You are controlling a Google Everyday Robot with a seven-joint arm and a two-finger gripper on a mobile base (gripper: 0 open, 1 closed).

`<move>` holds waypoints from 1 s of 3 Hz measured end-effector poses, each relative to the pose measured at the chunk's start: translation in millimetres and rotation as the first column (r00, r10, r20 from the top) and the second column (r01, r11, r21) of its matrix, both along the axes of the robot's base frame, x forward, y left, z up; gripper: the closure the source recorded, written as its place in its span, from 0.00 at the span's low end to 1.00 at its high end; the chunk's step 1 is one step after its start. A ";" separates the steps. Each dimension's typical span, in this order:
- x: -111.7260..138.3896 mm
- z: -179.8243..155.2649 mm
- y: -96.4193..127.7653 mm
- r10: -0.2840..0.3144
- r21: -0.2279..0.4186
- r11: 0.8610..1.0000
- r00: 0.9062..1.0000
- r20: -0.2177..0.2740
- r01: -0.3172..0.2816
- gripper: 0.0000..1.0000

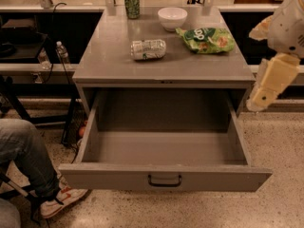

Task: Place 7up can into top drawer

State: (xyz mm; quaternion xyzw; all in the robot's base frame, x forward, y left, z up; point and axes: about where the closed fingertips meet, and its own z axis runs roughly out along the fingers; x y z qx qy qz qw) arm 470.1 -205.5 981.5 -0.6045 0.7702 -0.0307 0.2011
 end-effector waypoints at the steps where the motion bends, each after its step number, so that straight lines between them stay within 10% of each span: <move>1: 64.1 -1.4 29.9 0.055 0.057 0.997 0.997 0.050 -0.057 0.00; 3: 179.8 -11.9 108.2 0.127 0.107 0.985 0.987 0.098 -0.137 0.00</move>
Offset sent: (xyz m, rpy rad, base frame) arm 0.2115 0.1258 -0.0084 0.1519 -0.1168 0.1521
